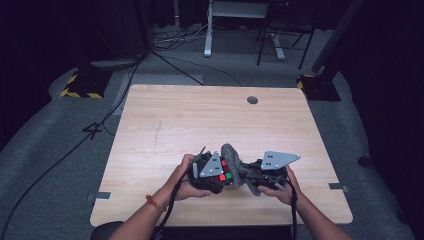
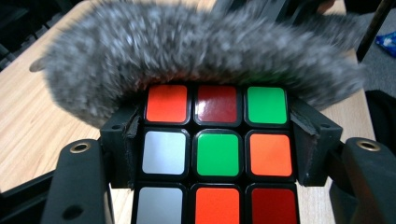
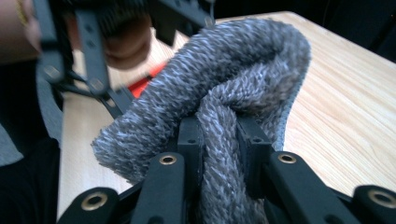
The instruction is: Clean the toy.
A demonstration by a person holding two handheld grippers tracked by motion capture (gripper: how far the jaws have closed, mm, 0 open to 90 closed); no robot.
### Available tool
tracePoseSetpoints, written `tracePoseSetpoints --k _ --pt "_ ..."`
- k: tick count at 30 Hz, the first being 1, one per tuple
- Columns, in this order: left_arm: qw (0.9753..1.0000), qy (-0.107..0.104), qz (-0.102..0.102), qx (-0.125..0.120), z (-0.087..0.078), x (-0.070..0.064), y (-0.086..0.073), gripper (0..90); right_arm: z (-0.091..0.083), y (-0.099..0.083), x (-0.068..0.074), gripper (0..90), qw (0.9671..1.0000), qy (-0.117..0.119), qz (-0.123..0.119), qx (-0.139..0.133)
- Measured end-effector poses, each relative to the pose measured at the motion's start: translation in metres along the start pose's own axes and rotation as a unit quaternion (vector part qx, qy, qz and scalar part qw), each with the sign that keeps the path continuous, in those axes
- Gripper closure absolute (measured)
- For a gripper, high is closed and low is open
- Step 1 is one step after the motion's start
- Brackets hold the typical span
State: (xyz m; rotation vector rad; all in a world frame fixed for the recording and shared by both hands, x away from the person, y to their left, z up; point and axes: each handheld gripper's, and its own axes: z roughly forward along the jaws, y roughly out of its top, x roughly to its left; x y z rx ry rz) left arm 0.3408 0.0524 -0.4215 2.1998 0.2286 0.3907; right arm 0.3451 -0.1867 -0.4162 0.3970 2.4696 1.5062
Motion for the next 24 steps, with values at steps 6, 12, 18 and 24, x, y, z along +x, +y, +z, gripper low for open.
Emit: tracePoseSetpoints --k 6,12,18,24 --pt "0.9999 0.008 -0.005 -0.011 -0.005 0.001 0.001 33.0 0.003 -0.004 -0.004 74.8 0.9998 -0.010 0.002 0.018" --pt "0.9985 0.006 -0.015 -0.053 -0.017 0.005 0.003 33.1 0.015 -0.020 -0.017 74.7 0.9970 -0.020 0.027 0.070" --pt "0.9977 -0.010 -0.019 -0.064 -0.017 0.006 0.002 32.8 0.017 -0.022 -0.018 74.8 0.9974 0.024 0.048 0.048" --pt "0.9977 -0.013 -0.033 -0.057 -0.017 0.008 -0.001 31.5 0.010 -0.020 -0.020 74.9 0.9966 0.041 0.071 0.006"
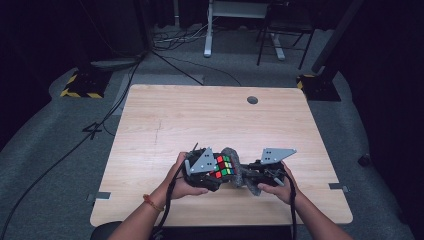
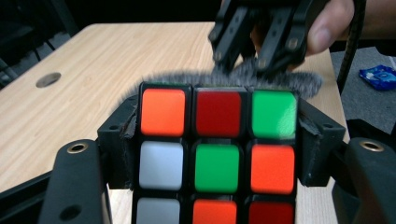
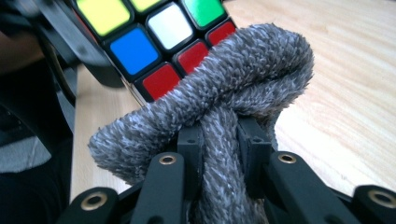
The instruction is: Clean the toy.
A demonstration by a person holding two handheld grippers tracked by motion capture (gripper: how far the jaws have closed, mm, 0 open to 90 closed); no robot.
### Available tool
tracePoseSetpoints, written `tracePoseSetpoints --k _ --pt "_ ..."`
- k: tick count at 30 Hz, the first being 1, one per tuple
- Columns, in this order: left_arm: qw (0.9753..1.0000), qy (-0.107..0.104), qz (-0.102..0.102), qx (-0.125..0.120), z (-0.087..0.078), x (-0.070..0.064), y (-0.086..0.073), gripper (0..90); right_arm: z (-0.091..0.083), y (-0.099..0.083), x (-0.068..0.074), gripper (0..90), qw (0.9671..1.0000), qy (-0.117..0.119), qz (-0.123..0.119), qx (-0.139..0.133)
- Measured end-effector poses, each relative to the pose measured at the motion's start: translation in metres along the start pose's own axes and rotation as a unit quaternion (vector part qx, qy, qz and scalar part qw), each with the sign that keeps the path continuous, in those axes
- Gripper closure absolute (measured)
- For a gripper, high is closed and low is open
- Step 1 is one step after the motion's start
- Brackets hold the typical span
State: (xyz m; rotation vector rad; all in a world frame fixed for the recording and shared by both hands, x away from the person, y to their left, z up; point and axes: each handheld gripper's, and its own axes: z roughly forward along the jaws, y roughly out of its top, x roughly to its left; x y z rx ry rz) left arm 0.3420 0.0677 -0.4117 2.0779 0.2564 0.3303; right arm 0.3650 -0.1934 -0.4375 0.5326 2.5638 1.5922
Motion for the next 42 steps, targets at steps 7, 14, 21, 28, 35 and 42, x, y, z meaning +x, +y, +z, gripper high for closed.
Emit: tracePoseSetpoints --k 7,14,21,28,35,42 --pt "0.9997 0.009 0.004 0.023 0.008 -0.001 0.000 32.3 -0.006 0.005 0.004 75.0 0.9998 -0.008 -0.007 -0.015" --pt "0.9981 0.010 0.023 0.057 0.015 -0.005 -0.002 33.0 -0.011 0.015 0.016 75.0 0.9989 -0.014 -0.036 -0.028" --pt "0.9982 0.016 0.021 0.053 0.013 -0.004 -0.001 33.3 -0.008 0.012 0.014 75.0 0.9976 -0.045 -0.054 0.000" --pt "0.9992 0.012 0.017 0.035 0.007 -0.002 0.002 33.5 0.004 -0.002 -0.002 74.8 0.9954 -0.047 -0.040 0.073" --pt "0.9985 0.013 0.022 0.049 0.010 -0.003 0.001 33.4 -0.004 0.008 0.008 74.8 0.9973 -0.040 -0.054 0.029" --pt "0.9981 0.015 0.029 0.052 0.013 -0.006 0.003 33.5 -0.010 0.016 0.015 74.7 0.9968 -0.043 -0.067 0.009"
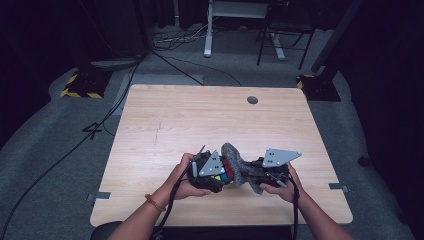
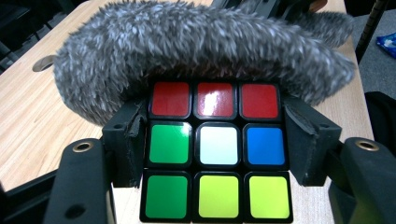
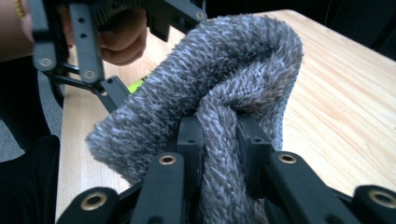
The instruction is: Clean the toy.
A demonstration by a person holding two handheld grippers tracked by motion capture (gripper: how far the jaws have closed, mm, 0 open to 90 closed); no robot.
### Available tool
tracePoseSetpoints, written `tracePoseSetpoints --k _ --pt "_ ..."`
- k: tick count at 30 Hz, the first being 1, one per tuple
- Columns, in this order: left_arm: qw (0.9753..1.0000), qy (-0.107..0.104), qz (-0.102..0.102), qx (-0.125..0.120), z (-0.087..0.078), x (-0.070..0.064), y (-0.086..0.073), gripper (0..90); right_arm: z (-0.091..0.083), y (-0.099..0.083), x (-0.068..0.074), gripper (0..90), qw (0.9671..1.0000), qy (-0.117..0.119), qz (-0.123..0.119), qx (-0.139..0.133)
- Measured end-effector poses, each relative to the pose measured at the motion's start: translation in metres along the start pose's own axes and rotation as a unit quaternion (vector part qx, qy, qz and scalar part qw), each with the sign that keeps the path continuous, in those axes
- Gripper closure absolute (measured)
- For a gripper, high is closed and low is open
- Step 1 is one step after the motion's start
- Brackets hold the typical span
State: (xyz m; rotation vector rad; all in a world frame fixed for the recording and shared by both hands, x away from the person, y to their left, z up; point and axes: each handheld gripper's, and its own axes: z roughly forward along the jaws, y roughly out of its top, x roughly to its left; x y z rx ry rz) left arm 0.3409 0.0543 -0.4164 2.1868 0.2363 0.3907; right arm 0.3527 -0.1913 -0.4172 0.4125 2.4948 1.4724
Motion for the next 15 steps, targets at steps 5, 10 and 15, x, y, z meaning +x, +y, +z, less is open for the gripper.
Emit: tracePoseSetpoints --k 5,10,15 --pt "0.9999 0.001 -0.006 -0.013 -0.006 0.003 0.001 33.4 0.011 -0.009 -0.004 74.7 0.9988 -0.016 0.001 0.046" --pt "0.9993 0.000 -0.011 -0.035 -0.013 0.005 0.003 33.5 0.021 -0.019 -0.009 74.7 0.9967 -0.013 0.014 0.079" --pt "0.9997 0.003 -0.007 -0.025 -0.011 0.004 0.002 33.5 0.017 -0.014 -0.005 74.7 0.9980 -0.013 0.013 0.060"
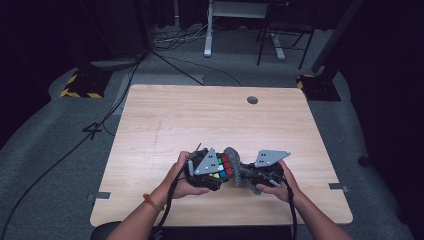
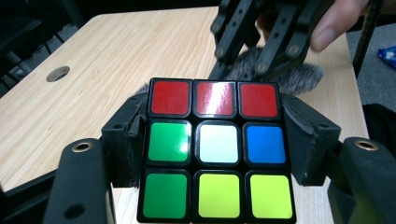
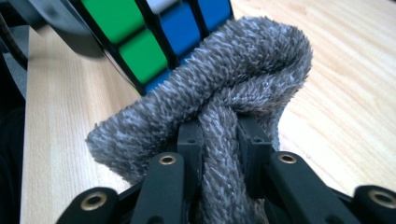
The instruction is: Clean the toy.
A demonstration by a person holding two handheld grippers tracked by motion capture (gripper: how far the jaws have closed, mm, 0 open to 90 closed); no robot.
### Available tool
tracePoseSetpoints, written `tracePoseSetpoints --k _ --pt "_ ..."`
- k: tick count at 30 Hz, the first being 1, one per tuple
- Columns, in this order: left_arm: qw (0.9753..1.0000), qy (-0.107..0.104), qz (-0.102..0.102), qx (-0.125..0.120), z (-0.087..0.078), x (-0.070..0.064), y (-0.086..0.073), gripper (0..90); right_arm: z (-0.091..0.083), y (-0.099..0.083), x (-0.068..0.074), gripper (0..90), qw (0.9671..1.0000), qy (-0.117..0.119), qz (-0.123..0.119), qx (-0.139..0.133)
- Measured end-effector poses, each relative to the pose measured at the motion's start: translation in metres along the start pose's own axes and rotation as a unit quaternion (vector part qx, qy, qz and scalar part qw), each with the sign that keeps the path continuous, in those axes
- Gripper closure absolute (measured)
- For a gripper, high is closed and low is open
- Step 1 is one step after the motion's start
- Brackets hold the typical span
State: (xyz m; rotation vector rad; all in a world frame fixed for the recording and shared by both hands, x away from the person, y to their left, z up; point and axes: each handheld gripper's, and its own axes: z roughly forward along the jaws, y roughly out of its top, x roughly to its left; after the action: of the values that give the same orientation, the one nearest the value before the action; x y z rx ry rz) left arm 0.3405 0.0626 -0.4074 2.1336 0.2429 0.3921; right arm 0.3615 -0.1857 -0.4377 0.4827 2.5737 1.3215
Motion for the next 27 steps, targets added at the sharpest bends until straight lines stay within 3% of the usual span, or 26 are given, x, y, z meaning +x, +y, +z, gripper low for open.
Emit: tracePoseSetpoints --k 8,11,16,21,27 --pt "0.9997 -0.016 -0.002 0.020 0.007 -0.001 -0.003 33.5 -0.014 0.011 0.010 74.7 0.9985 0.000 -0.028 -0.048" --pt "0.9995 -0.016 0.001 0.028 0.010 -0.002 -0.003 33.5 -0.019 0.012 0.010 74.7 0.9972 0.011 -0.027 -0.069" --pt "0.9996 -0.004 0.009 0.026 0.009 -0.003 -0.002 33.5 -0.014 0.012 0.013 75.0 0.9982 -0.009 -0.039 -0.044" --pt "1.0000 -0.005 0.006 0.006 0.003 -0.002 0.000 33.5 0.000 0.003 0.006 75.0 0.9993 -0.013 -0.032 0.008" --pt "0.9999 -0.012 0.003 -0.002 0.001 -0.002 -0.001 33.4 0.007 -0.002 0.001 75.0 0.9998 0.003 -0.011 0.013"
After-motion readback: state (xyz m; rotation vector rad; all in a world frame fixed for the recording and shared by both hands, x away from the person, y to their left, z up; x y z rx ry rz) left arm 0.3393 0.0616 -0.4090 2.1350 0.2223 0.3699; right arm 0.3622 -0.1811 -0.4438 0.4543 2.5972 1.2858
